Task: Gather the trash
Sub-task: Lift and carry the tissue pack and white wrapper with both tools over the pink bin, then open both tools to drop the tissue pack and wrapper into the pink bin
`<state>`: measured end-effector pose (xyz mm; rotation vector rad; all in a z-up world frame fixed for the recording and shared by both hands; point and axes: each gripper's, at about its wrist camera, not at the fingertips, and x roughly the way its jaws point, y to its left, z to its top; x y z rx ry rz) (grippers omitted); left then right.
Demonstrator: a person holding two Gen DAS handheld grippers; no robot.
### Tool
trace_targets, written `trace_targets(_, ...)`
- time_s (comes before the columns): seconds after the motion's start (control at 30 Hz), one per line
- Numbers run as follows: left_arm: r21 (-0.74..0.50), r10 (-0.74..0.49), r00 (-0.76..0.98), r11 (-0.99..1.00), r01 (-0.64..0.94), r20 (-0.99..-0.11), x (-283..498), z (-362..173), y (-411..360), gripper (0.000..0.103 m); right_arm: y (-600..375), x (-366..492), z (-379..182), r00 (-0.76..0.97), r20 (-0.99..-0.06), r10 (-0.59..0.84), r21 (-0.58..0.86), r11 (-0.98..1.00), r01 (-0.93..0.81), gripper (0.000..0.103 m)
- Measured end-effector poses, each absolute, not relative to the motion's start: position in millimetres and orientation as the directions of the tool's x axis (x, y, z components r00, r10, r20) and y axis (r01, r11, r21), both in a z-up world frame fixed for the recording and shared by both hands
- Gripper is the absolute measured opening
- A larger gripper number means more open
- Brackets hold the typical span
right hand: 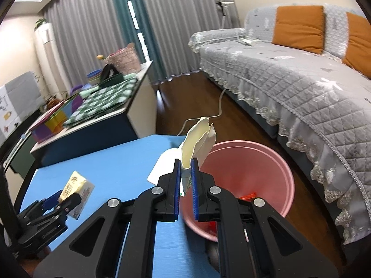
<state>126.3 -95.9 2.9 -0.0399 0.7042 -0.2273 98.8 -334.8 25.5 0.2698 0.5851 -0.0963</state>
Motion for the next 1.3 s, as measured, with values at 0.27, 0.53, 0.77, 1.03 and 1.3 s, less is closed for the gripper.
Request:
trace_targets(0.27, -0.118, -0.302, 0.724, 0.948, 0.295, -0.620, 130, 7, -141, 0.056, -383, 97, 23, 0.824, -0.554, -0.118, 0.204, 0.940, 0.273, 0.009)
trace_targets(0.53, -0.110, -0.362, 0.700, 0.919, 0.379, -0.616, 144, 8, -197, 0.056, -413, 102, 16, 0.807, -0.563, -0.178, 0.184, 0.925, 0.333, 0.009)
trace_targets(0.77, -0.112, -0.411, 0.670, 0.890, 0.442, -0.618, 159, 10, -240, 0.059, -427, 113, 4, 0.788, -0.593, -0.166, 0.207, 0.914, 0.349, 0.015)
trace_targets(1.03, -0.136, -0.419, 0.659, 0.890, 0.436, -0.625, 168, 11, -245, 0.066, -440, 115, -3, 0.767, -0.614, -0.183, 0.236, 0.886, 0.400, 0.049)
trace_targets(1.3, -0.138, -0.399, 0.674, 0.903, 0.407, -0.622, 159, 12, -224, 0.066, -428, 116, 7, 0.781, -0.600, -0.173, 0.225, 0.901, 0.372, 0.054)
